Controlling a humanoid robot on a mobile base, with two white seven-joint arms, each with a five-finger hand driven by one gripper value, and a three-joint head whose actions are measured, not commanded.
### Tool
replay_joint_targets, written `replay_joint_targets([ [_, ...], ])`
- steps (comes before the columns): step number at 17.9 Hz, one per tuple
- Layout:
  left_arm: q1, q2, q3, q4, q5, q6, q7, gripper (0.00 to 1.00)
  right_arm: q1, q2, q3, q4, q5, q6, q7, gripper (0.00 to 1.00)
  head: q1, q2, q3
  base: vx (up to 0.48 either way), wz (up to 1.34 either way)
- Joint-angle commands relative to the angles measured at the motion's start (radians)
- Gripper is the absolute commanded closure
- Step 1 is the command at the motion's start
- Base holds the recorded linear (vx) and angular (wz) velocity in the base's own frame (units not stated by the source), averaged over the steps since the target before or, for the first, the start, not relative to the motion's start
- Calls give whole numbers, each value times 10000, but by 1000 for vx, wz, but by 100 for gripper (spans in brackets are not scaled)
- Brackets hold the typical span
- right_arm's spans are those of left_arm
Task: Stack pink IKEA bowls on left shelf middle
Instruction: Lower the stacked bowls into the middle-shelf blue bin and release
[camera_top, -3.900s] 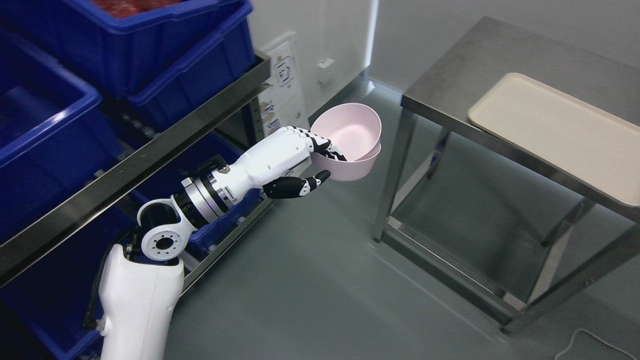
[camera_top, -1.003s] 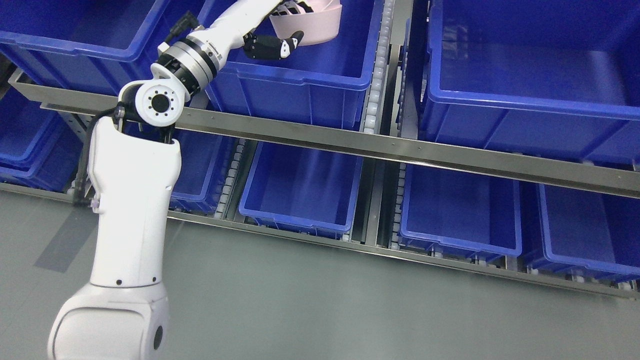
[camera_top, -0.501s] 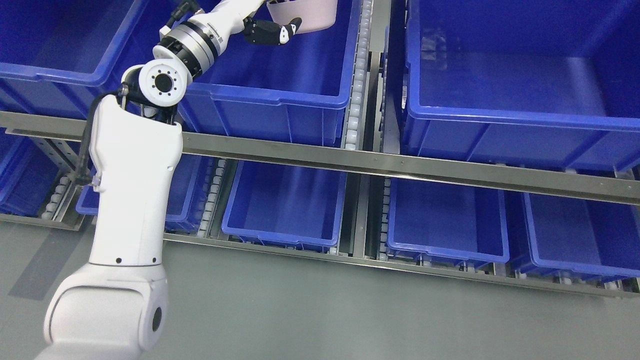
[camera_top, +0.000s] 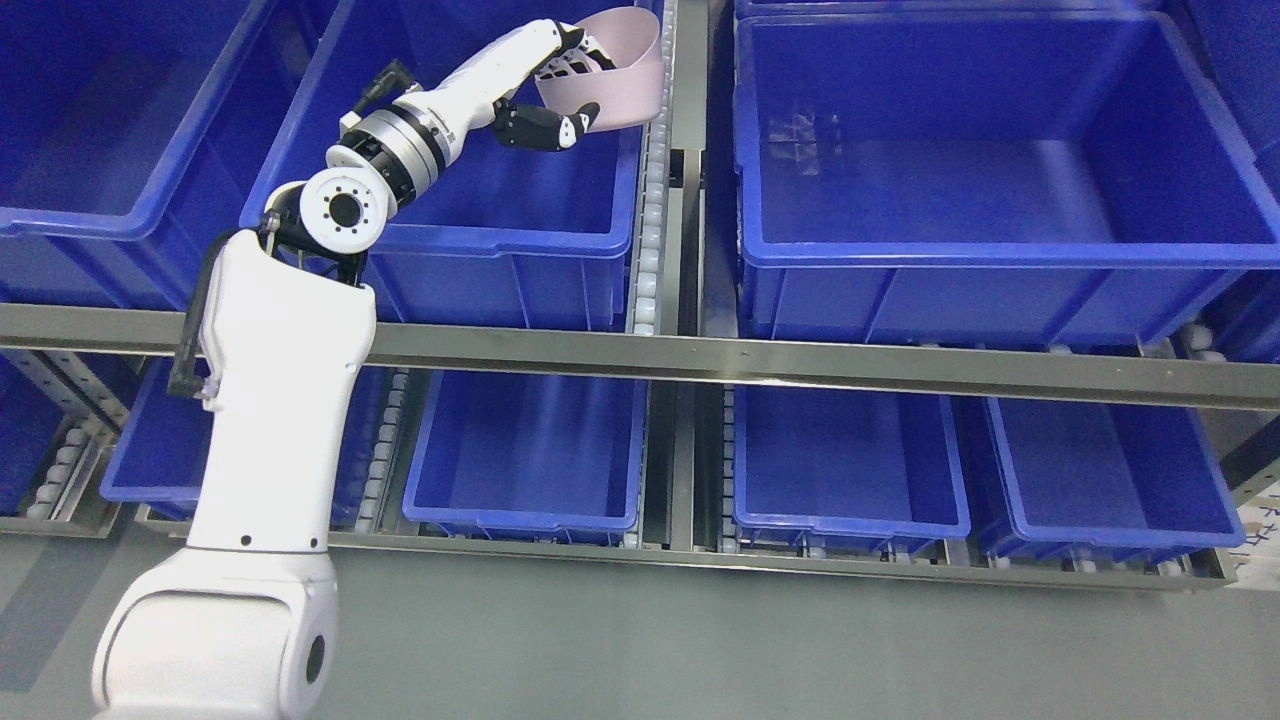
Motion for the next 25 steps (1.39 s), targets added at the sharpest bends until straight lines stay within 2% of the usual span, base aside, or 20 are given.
replay_joint_targets([
  [1,289,175,-106,-55,1,4,-44,64,1,-174,-92,1,77,5,-12,0,0,0,0,91,-185],
  [2,350,175,-44,-117,1,4,-44,56,1,-174,-92,1,77,5,-12,0,0,0,0,91,-185],
  [3,365,175,-13,-193,1,4,-44,56,1,-174,-92,1,77,5,-12,0,0,0,0,13,-98],
  [7,442,175,522,-500,1,4,-59,55,1,-174,-92,1,77,5,-12,0,0,0,0,35,15],
  [9,503,175,722,-684,31,4,-89,59,1,-174,-92,1,77,5,-12,0,0,0,0,6,-25],
  [12,504,175,1167,-1266,93,4,-196,73,1,-174,-92,1,77,5,-12,0,0,0,0,-3,0],
  [15,504,184,1229,-1697,93,4,-258,96,1,-174,-92,1,77,5,-12,0,0,0,0,-11,0],
  [16,504,245,1245,-1743,93,4,-243,100,1,-174,-92,1,77,5,-12,0,0,0,0,0,0],
  [22,656,905,1505,-1774,108,-57,-243,99,1,-174,-92,1,77,5,-12,0,0,0,0,0,0],
  [23,672,799,1551,-1789,139,-88,-228,94,1,-174,-92,1,77,5,-12,0,0,0,0,0,0],
  [24,642,661,1597,-1835,215,-103,-197,84,1,-174,-92,1,77,5,-12,0,0,0,0,0,0],
  [25,581,280,1673,-1850,383,-88,-136,67,1,-174,-92,1,77,5,-12,0,0,0,0,0,0],
])
